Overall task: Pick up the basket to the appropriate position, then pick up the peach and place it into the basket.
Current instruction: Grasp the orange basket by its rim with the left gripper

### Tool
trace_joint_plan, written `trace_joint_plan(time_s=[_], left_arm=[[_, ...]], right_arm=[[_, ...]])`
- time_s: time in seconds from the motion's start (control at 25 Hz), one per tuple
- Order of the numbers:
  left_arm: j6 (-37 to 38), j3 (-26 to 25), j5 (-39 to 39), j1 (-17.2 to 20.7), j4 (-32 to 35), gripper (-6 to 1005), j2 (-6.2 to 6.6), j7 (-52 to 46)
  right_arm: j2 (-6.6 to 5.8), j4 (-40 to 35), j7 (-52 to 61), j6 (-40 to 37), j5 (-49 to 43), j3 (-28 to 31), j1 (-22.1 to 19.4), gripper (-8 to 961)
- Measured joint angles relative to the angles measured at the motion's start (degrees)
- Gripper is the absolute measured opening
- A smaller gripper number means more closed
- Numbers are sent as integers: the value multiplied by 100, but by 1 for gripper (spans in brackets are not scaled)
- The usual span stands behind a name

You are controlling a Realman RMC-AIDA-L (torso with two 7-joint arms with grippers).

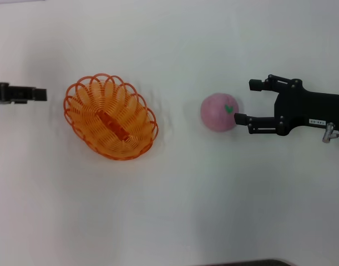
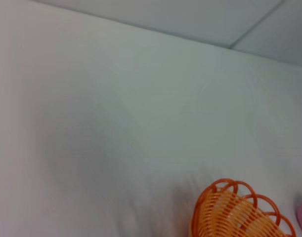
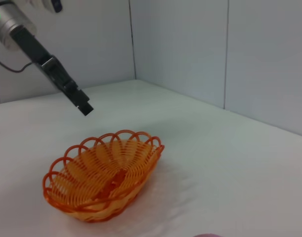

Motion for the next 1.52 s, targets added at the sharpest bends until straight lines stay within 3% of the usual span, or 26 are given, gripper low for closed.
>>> trace_joint_plan(time_s=[0.24, 0.68, 1.24, 1.52], left_arm=[[-241, 823, 8, -215, 120, 686, -23, 35], [-1051, 2442, 18, -406, 454, 687, -182, 156], [-1427, 3030, 390, -655, 385, 686, -296, 166], [-1837, 3529, 577, -717, 372, 687, -478, 196]], right_arm=[[1, -16, 9, -9, -27, -2, 10, 926], [1, -13, 14, -14, -31, -2, 10, 926], [1, -19, 14, -12, -35, 1, 19, 926], [4, 0, 14, 12, -35, 0, 19, 927]])
